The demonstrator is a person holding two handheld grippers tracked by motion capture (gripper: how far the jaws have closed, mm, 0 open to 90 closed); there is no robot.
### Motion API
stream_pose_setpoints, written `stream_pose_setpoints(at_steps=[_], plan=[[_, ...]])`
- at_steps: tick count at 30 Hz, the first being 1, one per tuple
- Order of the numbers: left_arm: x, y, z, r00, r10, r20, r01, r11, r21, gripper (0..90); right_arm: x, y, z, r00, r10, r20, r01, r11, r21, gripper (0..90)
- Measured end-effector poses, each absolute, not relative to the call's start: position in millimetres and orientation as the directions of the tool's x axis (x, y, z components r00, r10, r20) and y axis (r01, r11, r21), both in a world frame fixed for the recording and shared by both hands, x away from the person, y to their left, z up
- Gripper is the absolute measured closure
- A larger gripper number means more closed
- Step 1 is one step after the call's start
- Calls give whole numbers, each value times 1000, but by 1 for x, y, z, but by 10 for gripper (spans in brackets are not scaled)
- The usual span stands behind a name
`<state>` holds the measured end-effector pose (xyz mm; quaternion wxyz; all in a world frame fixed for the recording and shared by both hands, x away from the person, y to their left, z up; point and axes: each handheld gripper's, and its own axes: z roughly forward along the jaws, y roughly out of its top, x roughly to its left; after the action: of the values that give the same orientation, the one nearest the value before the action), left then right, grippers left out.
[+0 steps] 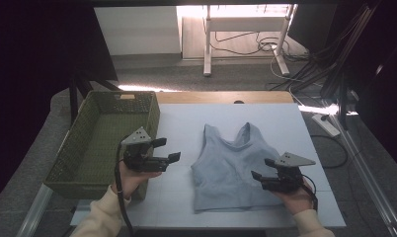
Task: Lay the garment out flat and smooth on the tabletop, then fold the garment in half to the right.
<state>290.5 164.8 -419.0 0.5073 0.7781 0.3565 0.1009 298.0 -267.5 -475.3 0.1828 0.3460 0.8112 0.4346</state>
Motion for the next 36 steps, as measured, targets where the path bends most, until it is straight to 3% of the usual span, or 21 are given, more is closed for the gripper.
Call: stream_pose_setpoints(at_steps=[20,36], plan=[[290,167,-419,725,660,-198,451,-237,860,235,296,-240,-475,-784,615,85,371,355,858,306],[289,170,-418,718,666,-203,453,-226,862,235,288,-202,-480,-855,516,48,322,457,829,306]])
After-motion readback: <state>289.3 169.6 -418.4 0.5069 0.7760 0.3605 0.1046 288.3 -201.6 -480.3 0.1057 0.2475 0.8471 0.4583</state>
